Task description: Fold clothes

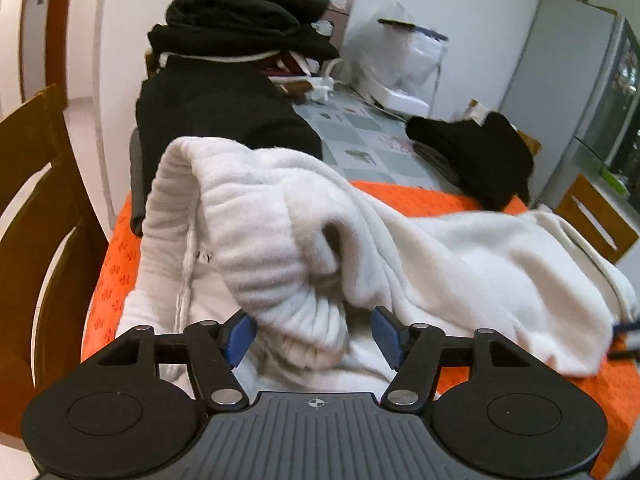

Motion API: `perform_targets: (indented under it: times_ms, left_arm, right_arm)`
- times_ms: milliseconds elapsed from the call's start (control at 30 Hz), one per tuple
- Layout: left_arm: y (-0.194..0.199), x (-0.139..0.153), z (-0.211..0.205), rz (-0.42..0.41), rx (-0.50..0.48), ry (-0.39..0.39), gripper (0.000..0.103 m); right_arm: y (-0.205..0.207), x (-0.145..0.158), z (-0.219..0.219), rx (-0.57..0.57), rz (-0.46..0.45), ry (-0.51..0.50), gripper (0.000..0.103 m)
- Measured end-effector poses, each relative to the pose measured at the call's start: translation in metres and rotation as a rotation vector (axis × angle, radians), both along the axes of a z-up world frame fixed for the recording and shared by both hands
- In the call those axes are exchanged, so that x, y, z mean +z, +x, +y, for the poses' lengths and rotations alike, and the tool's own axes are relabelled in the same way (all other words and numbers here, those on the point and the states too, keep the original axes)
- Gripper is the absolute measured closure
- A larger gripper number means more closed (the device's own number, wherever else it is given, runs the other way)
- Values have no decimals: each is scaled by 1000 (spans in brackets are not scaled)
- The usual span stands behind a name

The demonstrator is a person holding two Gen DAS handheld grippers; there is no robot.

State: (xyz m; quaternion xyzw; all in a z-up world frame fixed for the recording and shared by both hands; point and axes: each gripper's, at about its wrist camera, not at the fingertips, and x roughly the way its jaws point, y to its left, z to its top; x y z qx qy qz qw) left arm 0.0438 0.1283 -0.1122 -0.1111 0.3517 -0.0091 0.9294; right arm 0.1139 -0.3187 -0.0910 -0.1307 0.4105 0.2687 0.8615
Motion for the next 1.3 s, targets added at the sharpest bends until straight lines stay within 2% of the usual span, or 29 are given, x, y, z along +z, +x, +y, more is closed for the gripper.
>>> perform_targets:
  times_ms: [133,167,200,233,267,300,333,433,567,700,900,1000,1100,1133,1200,1300]
  left_arm:
    - [11,-6,-6,-18,19,31,40]
    - [13,-7,-8,-22,23,39,45]
    - [15,-8,-9,-29,27,43,62]
    - [16,-7,-10,-39,29,42,78]
    - [15,-5,-11,-51,32,40,85]
    - [13,0,-12,-68,37,35,87]
    - [11,5,-13,-86,43,32,88]
    - [-1,26,-13,-144,71,31,89]
    - [-24,61,0,-189,108,-25,89]
    - [-49,96,6,-214,105,-63,89]
    - [-70,136,15,-226,127,-150,89]
    - [-69,136,19,-199,162,-178,89]
    - [-62,124,18,-146,196,-182,89]
    - [-60,119,16,-125,203,-168,89]
    - [-59,111,14,-98,225,-145,89]
    - [-62,103,20,-82,277,-158,89]
  right_arm:
    - [-2,-16,4,-38,-32,-31,27]
    - [-2,-19,5,-48,-40,-38,27]
    - [-3,-23,6,-58,-48,-46,32]
    - [-3,-27,7,-67,-56,-54,48]
    - [-3,-31,7,-77,-65,-61,59]
    - [-4,-35,8,-86,-73,-69,79]
    - [-4,-39,9,-96,-81,-76,84]
    - [-13,-9,-1,-149,-159,-55,88]
    - [-23,52,-19,-223,-260,-26,89]
    - [-34,125,-25,-180,-358,-55,94]
    - [12,203,-35,-147,-501,-104,102]
    - [57,226,-35,-133,-542,-104,102]
    - [110,216,-25,-76,-459,-76,102]
    - [124,208,-20,-49,-399,-53,102]
    - [140,187,-13,-10,-309,-24,102]
    - [146,156,-7,29,-211,0,100]
